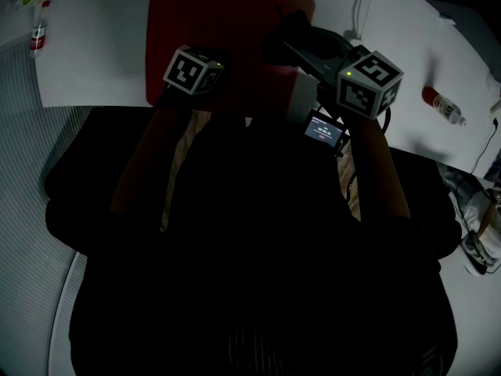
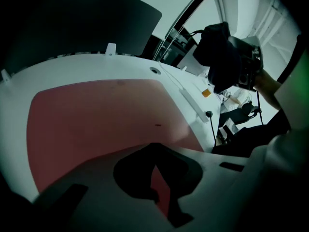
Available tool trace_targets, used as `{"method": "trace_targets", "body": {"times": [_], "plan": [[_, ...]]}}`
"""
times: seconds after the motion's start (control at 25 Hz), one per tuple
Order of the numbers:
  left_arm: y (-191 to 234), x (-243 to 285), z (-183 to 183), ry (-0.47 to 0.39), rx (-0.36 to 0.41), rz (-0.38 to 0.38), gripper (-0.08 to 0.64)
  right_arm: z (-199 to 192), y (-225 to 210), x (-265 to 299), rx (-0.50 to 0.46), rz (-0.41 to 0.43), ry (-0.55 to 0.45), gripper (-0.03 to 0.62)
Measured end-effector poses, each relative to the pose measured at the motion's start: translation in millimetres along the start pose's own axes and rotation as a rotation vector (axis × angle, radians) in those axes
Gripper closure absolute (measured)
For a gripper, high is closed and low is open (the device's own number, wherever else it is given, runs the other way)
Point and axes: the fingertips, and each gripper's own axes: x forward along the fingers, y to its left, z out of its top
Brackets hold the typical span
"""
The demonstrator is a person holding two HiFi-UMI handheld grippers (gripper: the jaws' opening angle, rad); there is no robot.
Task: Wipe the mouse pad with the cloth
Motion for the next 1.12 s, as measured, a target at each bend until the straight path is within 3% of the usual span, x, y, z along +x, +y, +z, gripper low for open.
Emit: {"method": "trace_targets", "body": {"times": [0.12,0.56,0.88,1.12], "plan": [[12.4,8.9,-3.8,0.074,0.032,0.038,0.560,-5.6,-5.1,1.0,0.004,-0.004,0.011,0.491],[26.4,37.1,-34.0,0.183,-0.058,0.043,0.560,-19.9,-15.4,5.9,0.014,-0.019,0.052,0.490],[28.0,38.0,-25.7,0.160,0.078,0.111,0.560,-31.7,-20.6,14.2,0.017,-0.011,0.076,0.491],[25.0,39.8,-22.9,0.156,0.088,0.109,0.560,-46.6,-30.0,20.7,0.011,-0.005,0.128,0.491]]}}
